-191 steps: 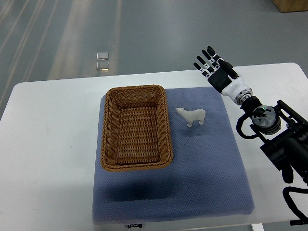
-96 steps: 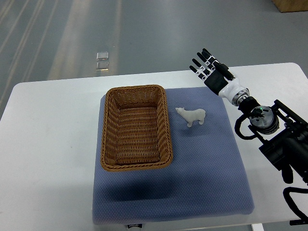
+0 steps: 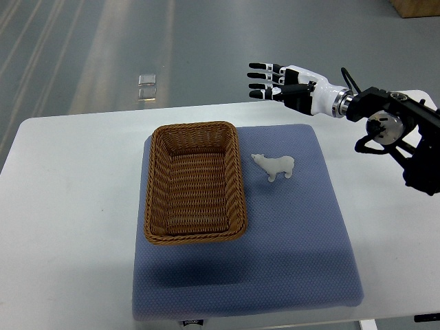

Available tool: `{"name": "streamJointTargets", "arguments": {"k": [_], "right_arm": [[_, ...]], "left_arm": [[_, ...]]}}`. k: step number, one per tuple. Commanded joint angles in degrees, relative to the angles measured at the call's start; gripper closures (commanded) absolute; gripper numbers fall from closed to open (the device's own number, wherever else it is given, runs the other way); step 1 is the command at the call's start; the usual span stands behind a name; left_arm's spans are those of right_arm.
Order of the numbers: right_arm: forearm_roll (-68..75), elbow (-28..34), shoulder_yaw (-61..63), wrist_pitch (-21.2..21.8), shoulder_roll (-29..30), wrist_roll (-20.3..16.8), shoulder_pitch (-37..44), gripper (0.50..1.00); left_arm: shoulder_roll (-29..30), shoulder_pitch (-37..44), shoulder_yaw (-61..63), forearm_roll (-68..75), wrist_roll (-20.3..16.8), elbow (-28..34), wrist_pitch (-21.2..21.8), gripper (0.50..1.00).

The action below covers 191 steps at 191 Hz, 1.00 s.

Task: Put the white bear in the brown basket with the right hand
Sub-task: 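Move the right hand over the white polar bear and lower it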

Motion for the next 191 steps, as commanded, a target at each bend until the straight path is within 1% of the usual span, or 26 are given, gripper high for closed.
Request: {"name": "streamJointTargets", "arguments": {"k": [1, 5, 15, 16, 24, 33, 34, 44, 57, 74, 91, 115, 139, 153, 191], "right_arm": [[-5.21, 2.64, -8.32, 2.0, -4.0, -3.22, 7.55, 0.574], [-6.35, 2.64, -10.52, 2.53, -4.44, -3.66, 9.39, 0.574], [-6.36, 2.64, -10.53, 2.53, -4.44, -3.66, 9.4, 0.574], [-9.23, 2.64, -16.53, 3.75, -5.23, -4.53, 14.19, 0.574], [-11.27, 2.64, -21.59, 4.38, -5.41, -5.24, 18.18, 0.574], [-11.28, 2.64, -21.6, 4.38, -5.41, -5.24, 18.19, 0.574], [-12.76, 2.64, -27.6, 4.9, -5.5, -5.94, 22.89, 0.574], [-13.39, 2.64, -32.32, 5.08, -5.41, -6.65, 25.84, 0.574], [-13.48, 2.9, -39.08, 5.26, -4.53, -8.67, 30.49, 0.574], [-13.3, 4.22, -43.66, 5.08, -3.48, -10.16, 33.92, 0.574], [-12.95, 5.89, -44.01, 4.91, -2.95, -10.34, 34.19, 0.574], [-12.68, 6.15, -44.01, 3.5, -2.16, -10.25, 33.31, 0.574], [-11.81, 6.24, -43.93, 1.13, -1.63, -10.25, 30.85, 0.579], [-11.81, 6.24, -43.84, -0.54, -1.37, -10.08, 27.95, 0.579], [-12.24, 6.24, -43.57, -2.74, -0.66, -9.81, 23.91, 0.585]], "left_arm": [[0.0, 0.0, 0.0, -0.01, 0.0, 0.0, -0.06, 0.5], [0.0, 0.0, 0.0, -0.01, 0.0, 0.0, -0.06, 0.5], [0.0, 0.0, 0.0, -0.01, 0.0, 0.0, -0.06, 0.5], [0.0, 0.0, 0.0, -0.01, 0.0, 0.0, -0.06, 0.5], [0.0, 0.0, 0.0, -0.01, 0.0, 0.0, -0.15, 0.5], [0.0, 0.0, 0.0, -0.01, 0.0, 0.0, -0.15, 0.5], [0.0, 0.0, 0.08, -0.01, 0.0, -0.09, -0.15, 0.5], [0.0, 0.0, 0.08, -0.01, 0.0, -0.09, -0.24, 0.5], [0.0, 0.0, 0.08, -0.01, 0.0, -0.09, -0.24, 0.5], [0.0, 0.0, 0.08, 0.08, 0.0, -0.44, -0.24, 0.5], [0.0, 0.0, 0.08, 0.08, 0.0, -0.7, -0.24, 0.5], [0.0, 0.0, 0.08, -0.01, 0.0, -0.88, -0.33, 0.5], [0.0, 0.09, 0.08, -0.1, 0.0, -1.49, -0.33, 0.5], [0.0, 0.09, 0.17, -0.1, 0.0, -1.67, -0.33, 0.5], [0.0, 0.09, 0.08, -0.1, 0.0, -1.67, -0.33, 0.5]]}}
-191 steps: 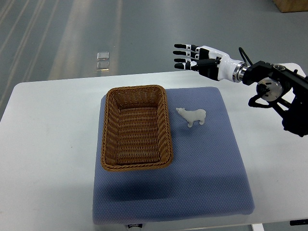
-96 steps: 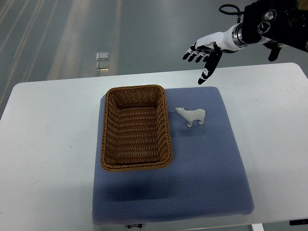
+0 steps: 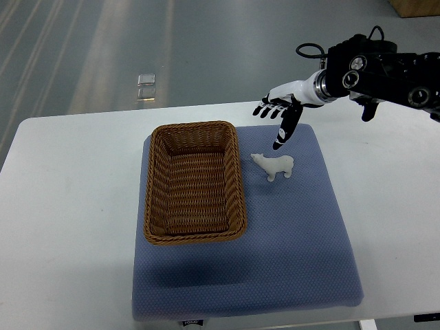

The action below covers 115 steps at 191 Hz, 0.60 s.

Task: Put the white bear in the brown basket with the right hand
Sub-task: 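Move the right hand over the white polar bear and lower it, then close the right hand fingers around the white polar bear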

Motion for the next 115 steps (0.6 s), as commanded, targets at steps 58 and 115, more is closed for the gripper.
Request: {"name": "streamJointTargets", "arguments": {"k": [58, 115], "right_arm": [[-1.03, -0.09, 0.76, -4.4, 1.71, 0.24, -6.02, 0.597], [-3.14, -0.09, 0.76, -6.07, 1.97, 0.5, -8.75, 0.65]], "left_arm": [[0.0, 0.0, -0.02, 0.02, 0.0, 0.09, 0.01, 0.5], [0.0, 0.0, -0.02, 0.02, 0.0, 0.09, 0.01, 0.5]]}}
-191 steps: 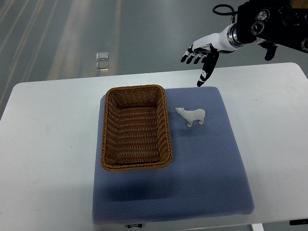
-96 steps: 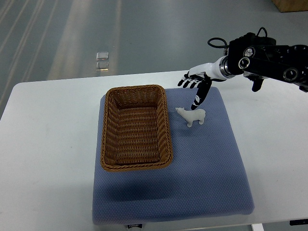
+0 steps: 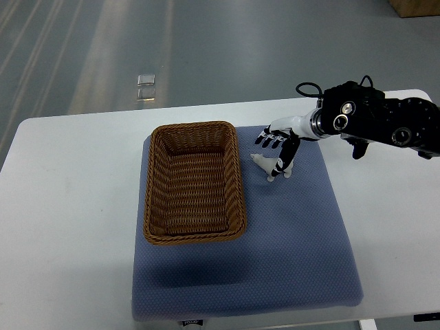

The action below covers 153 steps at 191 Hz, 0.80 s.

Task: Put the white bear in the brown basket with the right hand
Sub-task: 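Close the right hand fingers around the white polar bear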

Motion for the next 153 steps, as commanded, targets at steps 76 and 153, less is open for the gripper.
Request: {"name": "streamJointTargets", "arguments": {"k": [76, 153], "right_arm": [[-3.79, -0.26, -0.01, -1.88, 0.62, 1.07, -3.13, 0.715], [-5.9, -0.44, -0.1, -3.29, 0.97, 1.77, -3.13, 1.0]], "left_arm": [[0.0, 0.0, 0.0, 0.01, 0.0, 0.0, 0.01, 0.5], [0.0, 0.0, 0.0, 0.01, 0.0, 0.0, 0.01, 0.5]]}}
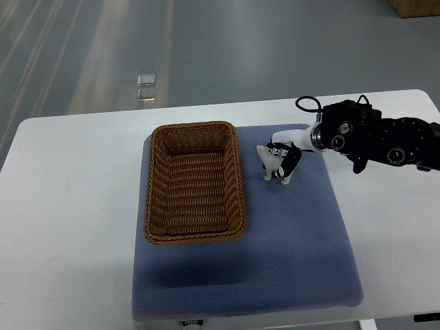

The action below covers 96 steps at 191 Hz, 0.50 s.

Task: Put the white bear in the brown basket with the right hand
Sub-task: 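Close the right hand fingers around the white polar bear, then lift the bear with the right hand and carry it over the basket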

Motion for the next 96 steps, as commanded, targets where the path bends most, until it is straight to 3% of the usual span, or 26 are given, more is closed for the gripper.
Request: {"name": "streamJointTargets", "arguments": {"k": [1, 45, 96], "right_arm": [[-0.22, 0.0, -0.02, -0.57, 0.1, 0.03, 0.17, 1.0], [0.13, 0.97, 0.42, 0.22, -3.06, 0.12, 4.47, 1.0], [1.98, 9.05, 1.39, 3.47, -10.71, 0.21, 16.08, 1.0]], "left_arm": [[0.0, 0.0, 0.01, -0.01, 0.0, 0.0, -0.01, 0.5], [0.0, 0.0, 0.01, -0.01, 0.0, 0.0, -0.01, 0.5], [0.0, 0.0, 0.01, -0.01, 0.0, -0.09, -0.01, 0.5]]}}
